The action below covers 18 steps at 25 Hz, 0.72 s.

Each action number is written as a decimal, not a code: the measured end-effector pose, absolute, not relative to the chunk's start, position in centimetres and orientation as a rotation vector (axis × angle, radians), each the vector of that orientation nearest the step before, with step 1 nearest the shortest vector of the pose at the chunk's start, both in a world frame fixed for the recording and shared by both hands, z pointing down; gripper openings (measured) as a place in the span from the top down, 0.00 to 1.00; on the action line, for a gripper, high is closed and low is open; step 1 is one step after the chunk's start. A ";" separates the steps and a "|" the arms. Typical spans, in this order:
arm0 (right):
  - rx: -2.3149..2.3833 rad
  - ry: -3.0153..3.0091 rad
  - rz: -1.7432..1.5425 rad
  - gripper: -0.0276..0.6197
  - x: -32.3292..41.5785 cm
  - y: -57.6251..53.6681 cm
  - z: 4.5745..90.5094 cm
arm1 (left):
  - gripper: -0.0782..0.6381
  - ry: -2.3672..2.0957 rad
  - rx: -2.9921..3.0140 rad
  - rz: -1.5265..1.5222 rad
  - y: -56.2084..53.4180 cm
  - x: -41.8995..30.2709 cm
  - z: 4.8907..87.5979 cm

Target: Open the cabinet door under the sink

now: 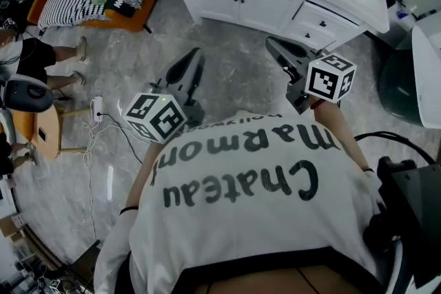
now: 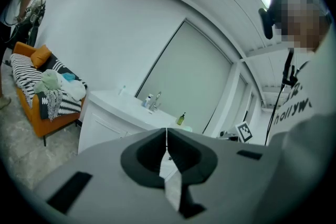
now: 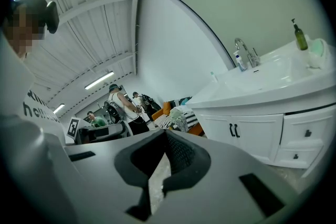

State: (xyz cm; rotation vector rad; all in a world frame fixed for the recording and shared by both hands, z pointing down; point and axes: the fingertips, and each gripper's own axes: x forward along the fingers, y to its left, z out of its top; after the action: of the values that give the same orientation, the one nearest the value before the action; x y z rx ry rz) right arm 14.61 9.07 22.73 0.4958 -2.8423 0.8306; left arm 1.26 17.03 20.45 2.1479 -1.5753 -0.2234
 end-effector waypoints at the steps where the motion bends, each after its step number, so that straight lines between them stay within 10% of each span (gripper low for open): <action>1: 0.494 -2.840 0.835 0.95 14.6 8.8 22.9 | 0.87 -1.578 2.145 -0.222 16.8 1.3 20.5; 18: 0.464 -2.812 0.876 0.95 15.0 4.7 24.4 | 0.87 -1.595 2.111 -0.236 13.1 1.6 21.9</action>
State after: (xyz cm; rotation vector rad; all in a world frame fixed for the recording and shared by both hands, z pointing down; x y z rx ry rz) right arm 15.05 4.66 24.40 0.4639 -2.8118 0.8759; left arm 1.60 13.06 21.87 2.1112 -1.5946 -0.2363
